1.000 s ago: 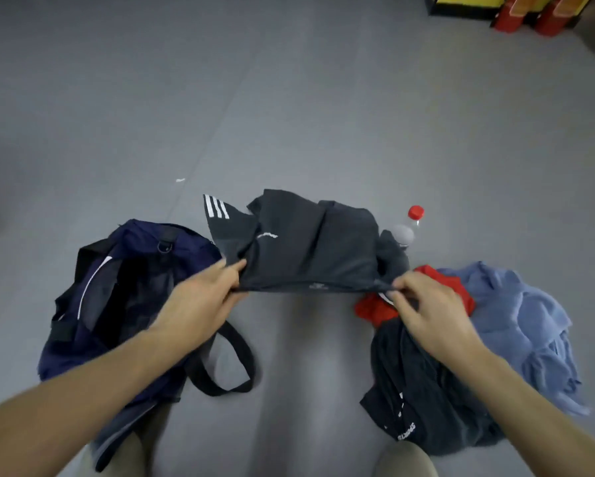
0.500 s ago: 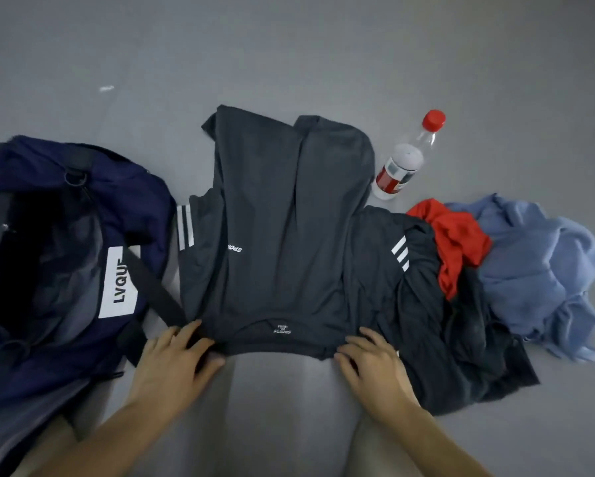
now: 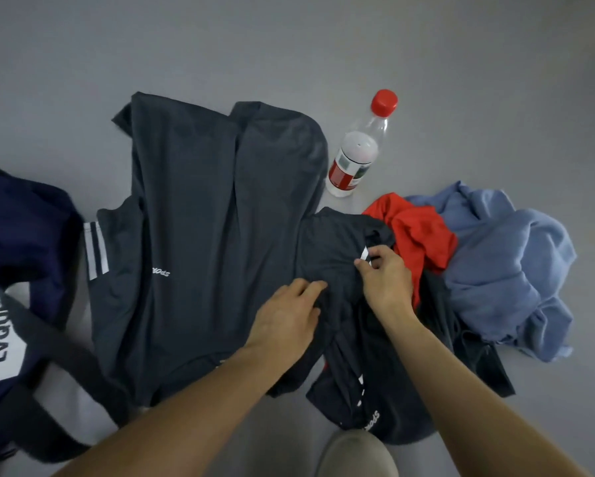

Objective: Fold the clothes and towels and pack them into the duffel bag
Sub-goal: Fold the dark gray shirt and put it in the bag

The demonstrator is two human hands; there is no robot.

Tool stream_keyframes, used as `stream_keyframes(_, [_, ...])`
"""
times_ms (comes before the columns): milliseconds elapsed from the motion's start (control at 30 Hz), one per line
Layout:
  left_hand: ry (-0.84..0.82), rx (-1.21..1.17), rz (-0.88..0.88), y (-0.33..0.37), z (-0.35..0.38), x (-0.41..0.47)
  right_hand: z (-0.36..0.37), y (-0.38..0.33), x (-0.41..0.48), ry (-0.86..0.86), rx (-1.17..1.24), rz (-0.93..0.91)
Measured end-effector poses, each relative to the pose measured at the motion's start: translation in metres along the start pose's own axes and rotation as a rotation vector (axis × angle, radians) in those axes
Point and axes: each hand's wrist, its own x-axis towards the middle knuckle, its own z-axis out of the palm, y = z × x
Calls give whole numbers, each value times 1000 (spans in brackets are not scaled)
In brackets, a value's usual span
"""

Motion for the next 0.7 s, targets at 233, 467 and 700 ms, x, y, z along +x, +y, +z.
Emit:
stream_keyframes(233, [62, -3, 38, 19, 16, 16, -19, 40, -34, 135, 382, 143])
stream_keyframes(467, [93, -299, -90, 55, 10, 43, -16, 29, -48, -41, 401, -44])
stream_keyframes(700, [64, -857, -460, 52, 0, 60, -16, 23, -44, -265, 578, -151])
